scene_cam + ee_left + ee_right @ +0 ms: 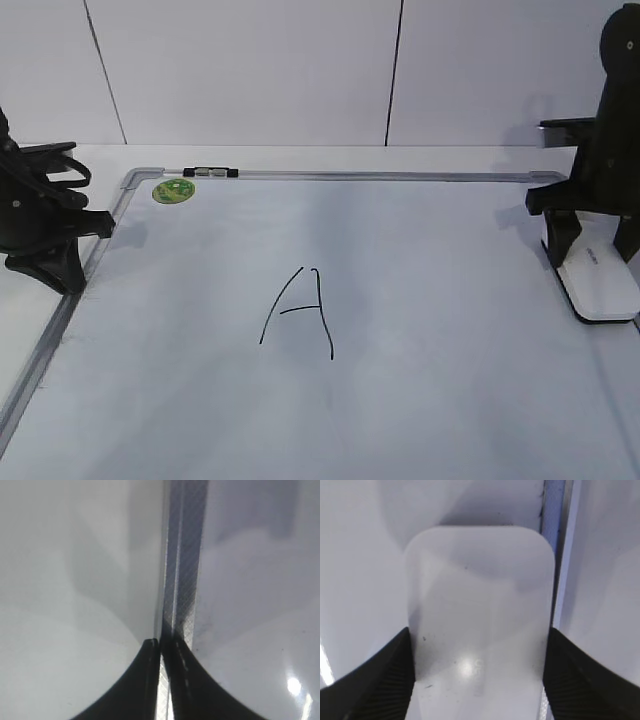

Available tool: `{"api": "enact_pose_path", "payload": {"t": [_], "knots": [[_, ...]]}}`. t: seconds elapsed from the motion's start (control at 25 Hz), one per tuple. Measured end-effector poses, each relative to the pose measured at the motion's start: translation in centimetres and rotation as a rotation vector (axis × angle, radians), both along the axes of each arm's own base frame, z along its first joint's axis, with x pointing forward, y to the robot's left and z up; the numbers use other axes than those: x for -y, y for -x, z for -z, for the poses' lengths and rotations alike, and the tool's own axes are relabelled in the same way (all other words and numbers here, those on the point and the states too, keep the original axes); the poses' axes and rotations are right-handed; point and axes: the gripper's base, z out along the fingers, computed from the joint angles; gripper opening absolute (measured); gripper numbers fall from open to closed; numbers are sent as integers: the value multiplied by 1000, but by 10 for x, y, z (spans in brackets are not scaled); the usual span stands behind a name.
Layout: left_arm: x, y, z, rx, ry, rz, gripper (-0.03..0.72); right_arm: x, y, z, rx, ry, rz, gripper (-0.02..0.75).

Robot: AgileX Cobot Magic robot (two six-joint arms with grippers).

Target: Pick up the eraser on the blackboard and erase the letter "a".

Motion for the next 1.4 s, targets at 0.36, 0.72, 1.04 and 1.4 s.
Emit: {"api": "enact_pose_path", "payload": {"t": [0.36, 0.72, 1.04, 1.4], "knots": [[0, 0, 0, 0, 0, 0, 41, 1, 0, 0, 0, 11, -9, 545], [0, 0, 0, 0, 0, 0, 43, 1, 0, 0, -1, 13, -17, 551], [0, 0, 0, 0, 0, 0, 46, 1, 0, 0, 0, 9, -16, 571], [0, 0, 0, 0, 0, 0, 46, 1, 0, 0, 0, 8, -15, 589]]}}
